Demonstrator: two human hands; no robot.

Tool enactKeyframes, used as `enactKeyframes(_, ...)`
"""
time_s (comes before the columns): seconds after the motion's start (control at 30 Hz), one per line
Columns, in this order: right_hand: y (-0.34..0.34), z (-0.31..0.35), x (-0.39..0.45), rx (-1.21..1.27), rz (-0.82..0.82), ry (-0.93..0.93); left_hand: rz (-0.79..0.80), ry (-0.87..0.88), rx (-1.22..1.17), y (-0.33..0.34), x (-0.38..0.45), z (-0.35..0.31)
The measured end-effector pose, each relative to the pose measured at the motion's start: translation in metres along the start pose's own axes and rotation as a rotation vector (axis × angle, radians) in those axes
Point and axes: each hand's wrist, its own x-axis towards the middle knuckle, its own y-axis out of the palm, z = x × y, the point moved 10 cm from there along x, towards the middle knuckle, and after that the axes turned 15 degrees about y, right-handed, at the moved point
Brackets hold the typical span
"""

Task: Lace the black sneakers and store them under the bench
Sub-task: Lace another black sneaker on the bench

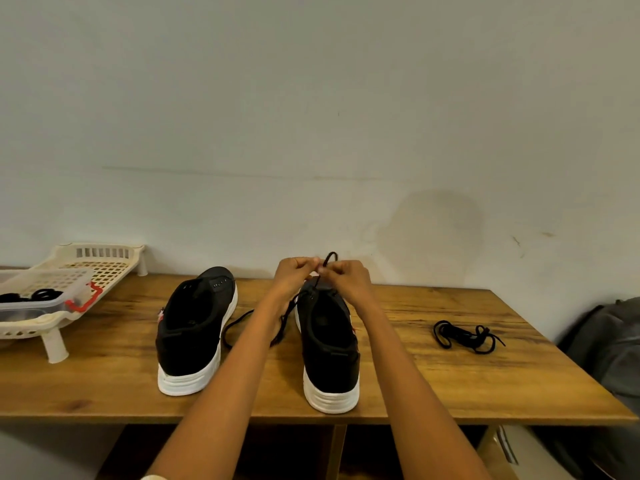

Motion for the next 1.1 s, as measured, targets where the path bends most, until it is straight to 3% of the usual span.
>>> enactKeyframes(0.13,-0.03,0.027,0.001,0.513,-0.107,0.005,0.262,0.043,0.059,0.008,-0.015,0.013)
enactKeyframes(0.23,-0.033,0.012,0.002,0.799,-0.047,0.085,0.269,0.124,0.159,0.002,-0.012,0.009)
enactKeyframes(0.3,-0.023,0.0,0.002,0.665,0.051,0.145,0.105,0.177,0.169,-0.012,-0.003,-0.006)
enactKeyframes(0.43,0.018,-0.002,-0.01,0.04,0.299,0.087,-0.096,0.236,0.024,-0.021,0.006,-0.044)
enactKeyframes(0.5,0.025,0.002,-0.014,-0.159,0.236,-0.028,-0.111,0.23,-0.007,-0.016,0.005,-0.049)
enactKeyframes(0.57,0.016,0.007,-0.013,-0.166,0.09,-0.074,-0.085,0.21,0.022,-0.012,0.001,-0.042)
enactKeyframes(0.73,-0.017,0.023,-0.008,0.388,-0.035,-0.005,0.194,0.125,0.36,-0.004,-0.009,0.012)
enactKeyframes(1.0,-0.062,0.031,-0.008,1.149,-0.064,-0.077,0.256,0.119,0.36,-0.004,-0.01,0.021)
enactKeyframes(1.1,-0.062,0.013,-0.002,1.199,-0.053,-0.034,0.242,0.158,0.374,-0.002,-0.008,0.013)
